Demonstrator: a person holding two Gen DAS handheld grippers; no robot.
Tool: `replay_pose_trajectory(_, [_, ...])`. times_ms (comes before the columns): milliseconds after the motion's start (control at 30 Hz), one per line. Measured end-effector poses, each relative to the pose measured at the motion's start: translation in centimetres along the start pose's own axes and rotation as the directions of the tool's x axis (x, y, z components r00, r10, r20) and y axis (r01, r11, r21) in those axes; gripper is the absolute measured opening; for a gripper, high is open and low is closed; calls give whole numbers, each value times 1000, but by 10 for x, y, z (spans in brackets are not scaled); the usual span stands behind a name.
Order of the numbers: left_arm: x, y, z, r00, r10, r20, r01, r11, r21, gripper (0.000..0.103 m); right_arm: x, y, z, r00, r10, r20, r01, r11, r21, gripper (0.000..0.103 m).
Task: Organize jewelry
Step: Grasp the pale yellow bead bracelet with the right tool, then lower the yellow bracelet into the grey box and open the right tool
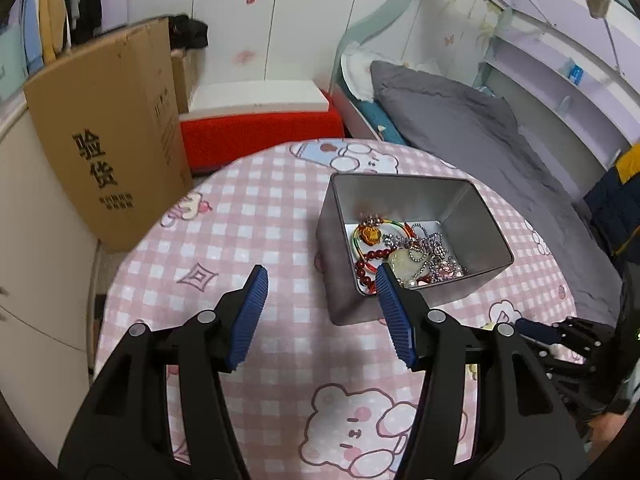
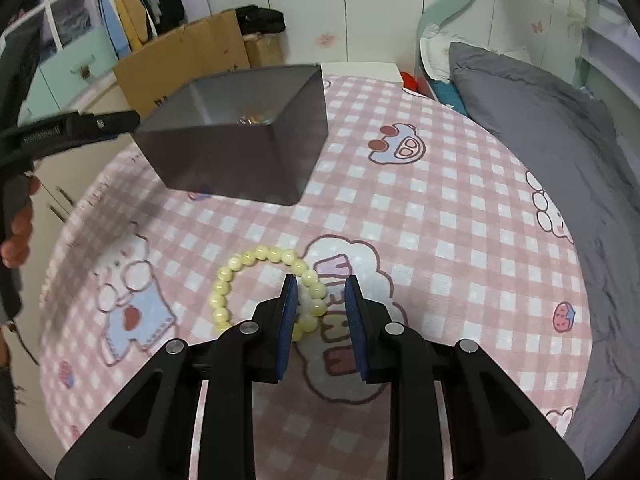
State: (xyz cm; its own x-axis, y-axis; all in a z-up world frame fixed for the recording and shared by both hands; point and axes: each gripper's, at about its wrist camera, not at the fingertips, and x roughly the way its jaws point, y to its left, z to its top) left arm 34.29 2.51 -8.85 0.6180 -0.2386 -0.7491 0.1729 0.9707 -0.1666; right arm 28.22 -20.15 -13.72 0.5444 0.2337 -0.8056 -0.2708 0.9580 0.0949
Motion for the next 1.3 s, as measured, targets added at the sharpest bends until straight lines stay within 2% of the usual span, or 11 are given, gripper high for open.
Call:
replay_pose_trajectory(67, [5, 2, 2, 1000, -9, -13, 9, 1000, -10, 56, 2, 3, -2, 1000, -8, 5, 8, 1000, -18, 22])
replay_pose_trajectory(167, [10, 0, 5, 999, -25, -32, 25, 1000, -9, 56, 4, 10, -1, 998, -60, 6, 61, 995, -74, 9])
replay_pose_trajectory(233, [14, -1, 8, 998, -48, -50, 47, 999, -18, 53, 5, 12, 1, 997, -71, 4, 71, 993, -89, 8])
replay_pose_trajectory(267, [17, -1, 9, 997, -52, -56, 51, 998, -21, 49, 4, 11, 0, 997, -73, 6, 73, 993, -91, 8])
replay_pose_trajectory(333, [22, -1, 12, 996, -60, -72, 58, 998, -22, 29, 4, 9, 1, 997, -77, 14, 78, 993, -91, 8])
replay_pose_trajectory(433, [25, -2, 14, 993, -84, -85, 82, 996, -28, 15, -4, 10, 5, 997, -59, 41, 62, 995, -81, 8])
replay_pose_trajectory(467, [26, -3, 15, 992, -91, -87, 88, 996, -28, 13, -9, 11, 8, 997, -54, 56, 58, 995, -79, 8])
replay_pose_trajectory(667, [27, -5, 15, 993, -81, -87, 79, 997, -17, 12, -48, 15, 35, 985, -42, 166, 55, 996, -75, 8])
replay_pose_trajectory(967, [28, -5, 16, 994, -76, -82, 76, 997, -7, 12, -82, 29, 87, 944, -31, 329, 44, 998, -33, 8])
replay_pose_trajectory(1100, [28, -6, 16, 994, -74, -80, 74, 997, -4, 12, -73, 39, 103, 937, -18, 349, 31, 999, -31, 8])
replay_pose_trajectory(1300, [27, -7, 15, 995, -68, -73, 69, 998, 7, 12, -39, 47, 112, 950, 5, 312, -1, 1000, -13, 8])
